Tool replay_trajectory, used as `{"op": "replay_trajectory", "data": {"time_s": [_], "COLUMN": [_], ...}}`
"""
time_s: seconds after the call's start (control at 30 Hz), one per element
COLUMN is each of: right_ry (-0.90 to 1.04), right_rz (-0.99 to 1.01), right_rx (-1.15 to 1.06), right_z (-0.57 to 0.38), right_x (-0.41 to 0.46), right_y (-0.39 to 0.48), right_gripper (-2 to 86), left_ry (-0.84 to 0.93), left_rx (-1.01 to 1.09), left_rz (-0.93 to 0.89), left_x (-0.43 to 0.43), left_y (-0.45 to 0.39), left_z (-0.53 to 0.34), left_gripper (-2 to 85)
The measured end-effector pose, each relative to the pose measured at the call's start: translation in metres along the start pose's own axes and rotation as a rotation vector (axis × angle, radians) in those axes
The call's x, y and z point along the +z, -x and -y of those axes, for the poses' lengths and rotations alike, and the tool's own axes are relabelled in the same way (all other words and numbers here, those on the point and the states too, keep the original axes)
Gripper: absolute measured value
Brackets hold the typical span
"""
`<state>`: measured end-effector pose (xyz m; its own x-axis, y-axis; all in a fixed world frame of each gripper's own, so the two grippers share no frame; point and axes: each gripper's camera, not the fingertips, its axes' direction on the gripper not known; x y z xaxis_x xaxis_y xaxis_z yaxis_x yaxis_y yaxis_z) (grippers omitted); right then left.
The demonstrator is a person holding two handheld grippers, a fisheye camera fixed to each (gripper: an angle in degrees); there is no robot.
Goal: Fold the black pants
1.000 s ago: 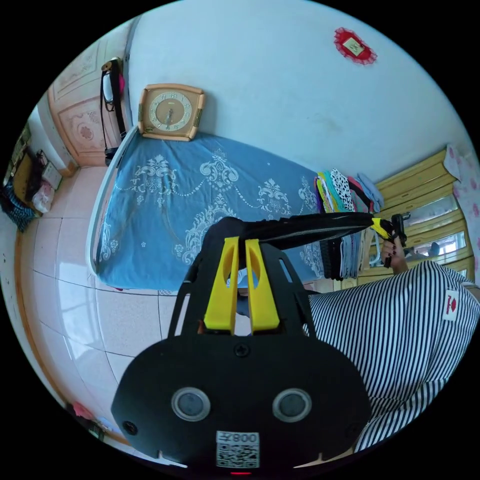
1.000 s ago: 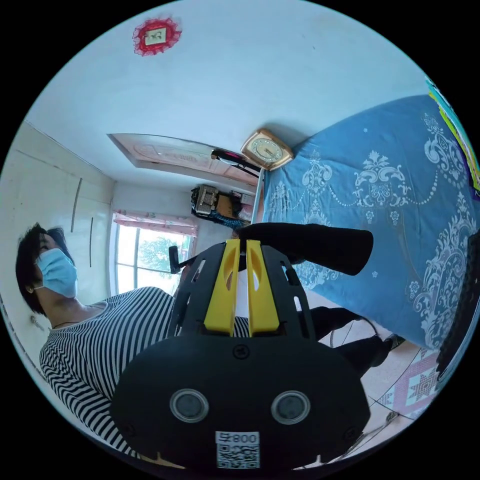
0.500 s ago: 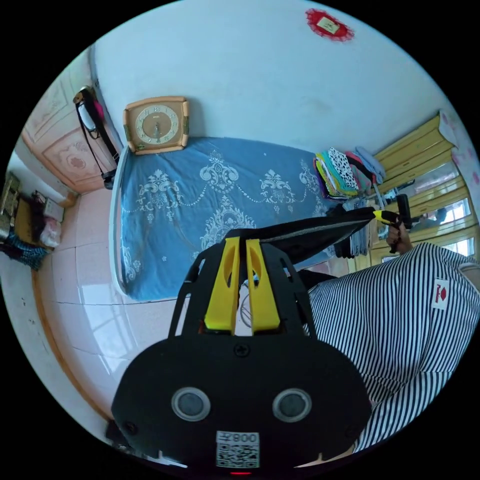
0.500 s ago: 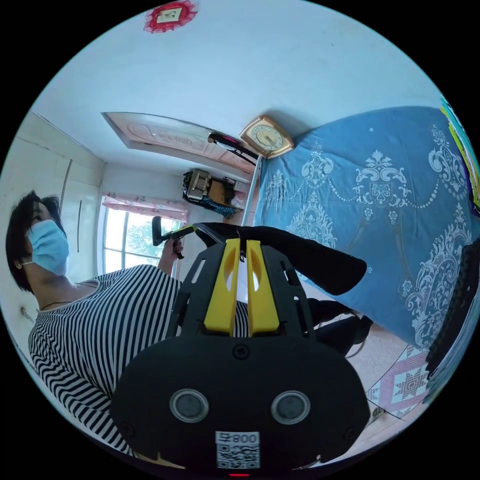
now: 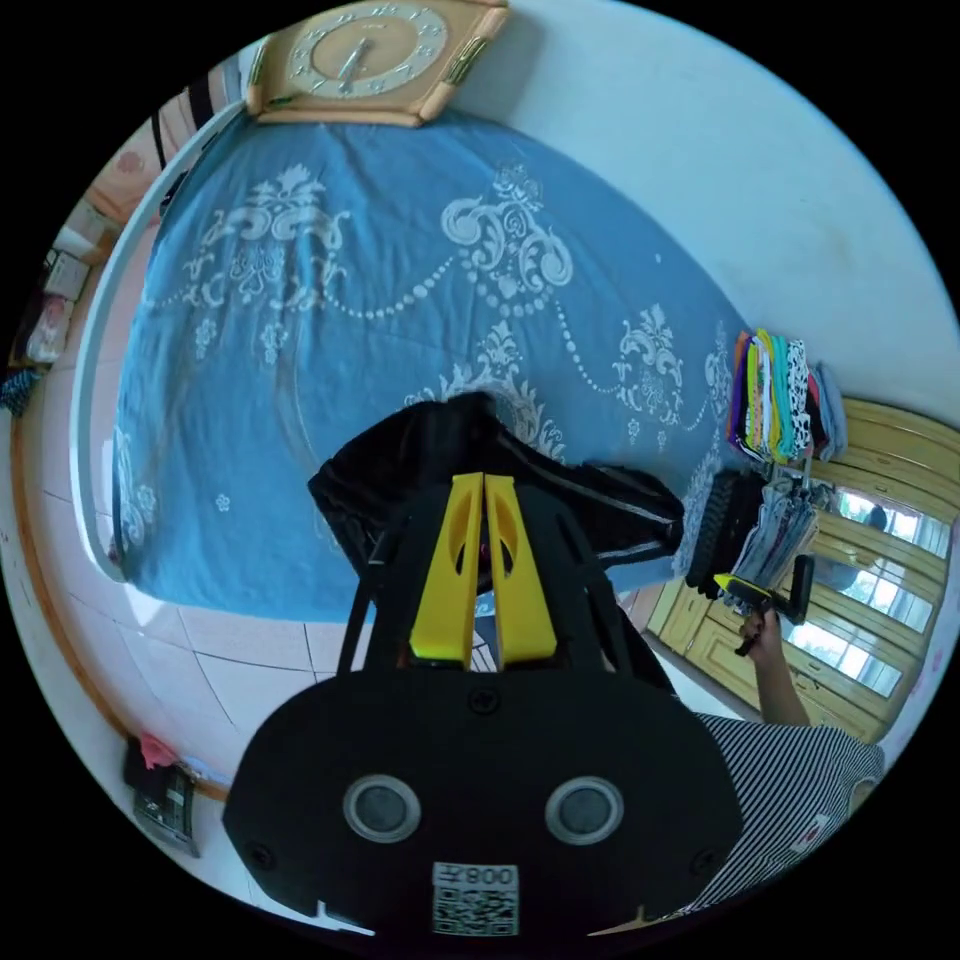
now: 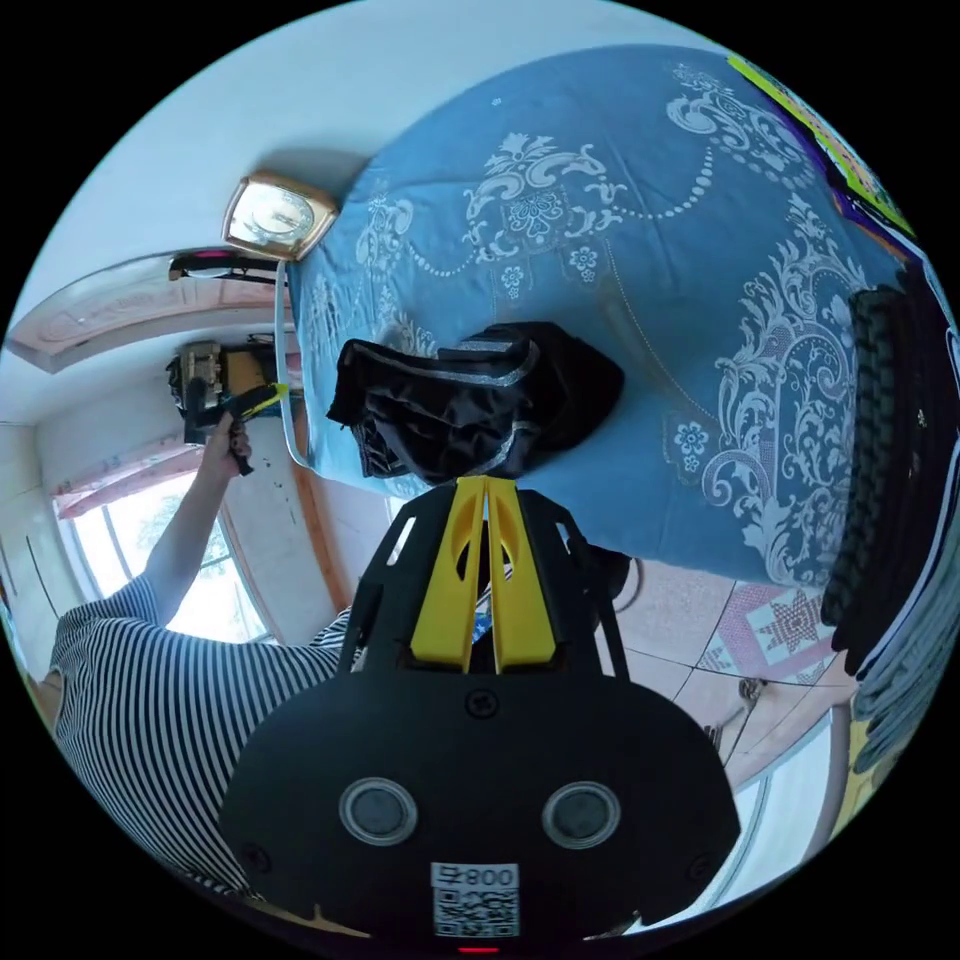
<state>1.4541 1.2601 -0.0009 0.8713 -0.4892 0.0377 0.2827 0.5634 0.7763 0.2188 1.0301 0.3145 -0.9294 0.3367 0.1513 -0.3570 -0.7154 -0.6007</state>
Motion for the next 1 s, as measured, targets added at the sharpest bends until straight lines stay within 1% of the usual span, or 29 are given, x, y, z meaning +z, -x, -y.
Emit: {"op": "replay_trajectory", "data": {"time_s": [0.13,0.23,0.33,0.4,0.5,0.6,0.8,0.93,1.0], "right_ry": [-0.011,-0.029,-0.027,-0.006,0.026,0.063,0.134,0.109,0.097], "right_rz": [-0.034,-0.122,-0.237,-0.328,-0.431,-0.531,-0.620,-0.652,-0.634], "right_rx": [-0.023,-0.103,-0.249,-0.391,-0.548,-0.650,-0.731,-0.738,-0.717], "right_z": [-0.011,0.001,0.024,0.040,0.051,0.050,0.016,-0.018,-0.040], "right_x": [0.000,0.004,0.019,0.038,0.066,0.096,0.132,0.126,0.106], "right_y": [0.022,0.066,0.130,0.186,0.247,0.288,0.321,0.333,0.344], "right_gripper": [0.5,1.3,3.5,5.3,6.4,7.4,8.0,6.2,4.3], "left_ry": [0.034,0.079,0.132,0.148,0.147,0.132,0.046,-0.014,-0.041], "left_rx": [-0.033,-0.101,-0.189,-0.261,-0.319,-0.321,-0.257,-0.219,-0.187], "left_rz": [0.044,0.038,0.051,0.010,-0.020,-0.032,0.016,0.049,0.075], "left_x": [0.046,0.084,0.124,0.154,0.185,0.212,0.240,0.251,0.257], "left_y": [0.039,0.080,0.124,0.157,0.190,0.210,0.226,0.231,0.232], "left_z": [-0.019,-0.043,-0.067,-0.085,-0.102,-0.113,-0.133,-0.150,-0.159], "left_gripper": [0.9,1.4,2.3,3.7,5.7,6.8,6.9,5.8,3.8]}}
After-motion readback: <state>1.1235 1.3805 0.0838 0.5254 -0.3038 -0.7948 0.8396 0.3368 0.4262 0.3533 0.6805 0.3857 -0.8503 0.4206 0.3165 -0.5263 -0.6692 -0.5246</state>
